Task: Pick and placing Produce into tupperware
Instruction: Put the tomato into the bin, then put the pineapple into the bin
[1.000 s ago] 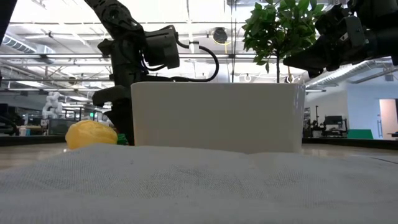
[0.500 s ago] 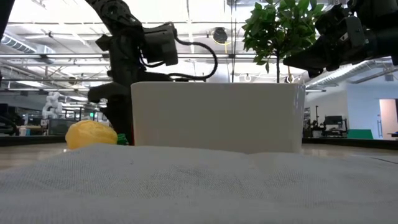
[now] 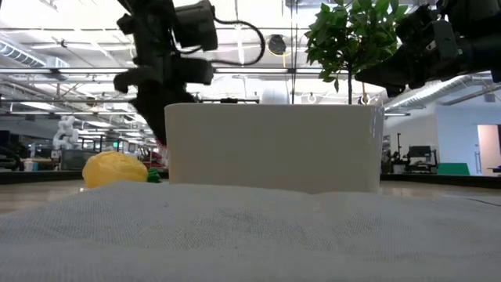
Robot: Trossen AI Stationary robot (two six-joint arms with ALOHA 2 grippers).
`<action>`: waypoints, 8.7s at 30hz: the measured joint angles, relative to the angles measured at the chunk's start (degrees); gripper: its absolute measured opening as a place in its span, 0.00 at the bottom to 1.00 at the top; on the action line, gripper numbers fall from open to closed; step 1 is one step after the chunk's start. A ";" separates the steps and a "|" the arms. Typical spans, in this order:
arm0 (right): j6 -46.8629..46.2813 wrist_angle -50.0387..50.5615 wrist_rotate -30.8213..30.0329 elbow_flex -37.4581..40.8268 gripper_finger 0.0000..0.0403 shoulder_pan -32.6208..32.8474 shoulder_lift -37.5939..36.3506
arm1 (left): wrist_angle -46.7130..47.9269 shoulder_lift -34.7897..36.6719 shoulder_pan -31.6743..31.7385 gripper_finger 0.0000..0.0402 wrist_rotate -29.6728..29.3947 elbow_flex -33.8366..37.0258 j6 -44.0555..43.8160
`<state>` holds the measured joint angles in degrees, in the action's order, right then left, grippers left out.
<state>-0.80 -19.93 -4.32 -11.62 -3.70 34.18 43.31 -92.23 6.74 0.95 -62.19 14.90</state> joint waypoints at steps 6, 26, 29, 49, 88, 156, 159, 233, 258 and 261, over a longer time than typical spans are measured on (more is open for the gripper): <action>0.00 -0.97 0.00 0.02 0.00 0.00 0.61 | 2.43 0.51 -0.09 0.62 -0.05 -4.25 1.26; -0.02 -1.39 0.02 0.02 0.00 0.00 0.68 | 10.54 0.42 -0.07 0.63 0.02 -12.62 4.35; -0.02 -1.72 0.02 0.02 0.00 0.00 0.68 | 10.86 0.42 -0.07 0.64 0.20 -15.02 4.50; -0.04 -2.26 0.05 0.02 0.00 0.01 0.65 | 3.58 -0.43 -2.58 0.65 4.32 -19.02 1.35; -0.02 -3.39 0.04 0.04 0.00 0.01 0.77 | 3.37 -22.58 -8.85 0.65 20.04 -29.29 9.07; 0.42 -3.58 -0.04 0.04 0.00 0.02 1.88 | 0.02 -30.16 -11.37 0.68 9.42 -29.33 34.12; 0.42 -3.62 -0.04 0.04 0.00 0.02 1.88 | 0.02 -30.18 -11.37 0.70 9.43 -29.33 34.12; -0.48 -5.26 0.13 0.02 0.00 0.07 1.18 | 18.63 -6.21 -8.19 0.00 -2.64 -35.98 15.61; -2.62 -6.75 6.11 0.02 0.00 0.07 -2.25 | -42.41 45.40 -5.46 0.00 -0.65 29.81 0.50; -2.62 -6.74 6.10 0.02 0.00 0.07 -2.30 | -50.39 48.69 -4.11 0.00 1.82 35.75 -0.45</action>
<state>-3.42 -26.68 1.78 -11.60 -3.64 31.88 -7.08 -43.54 2.64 2.77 -26.44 14.45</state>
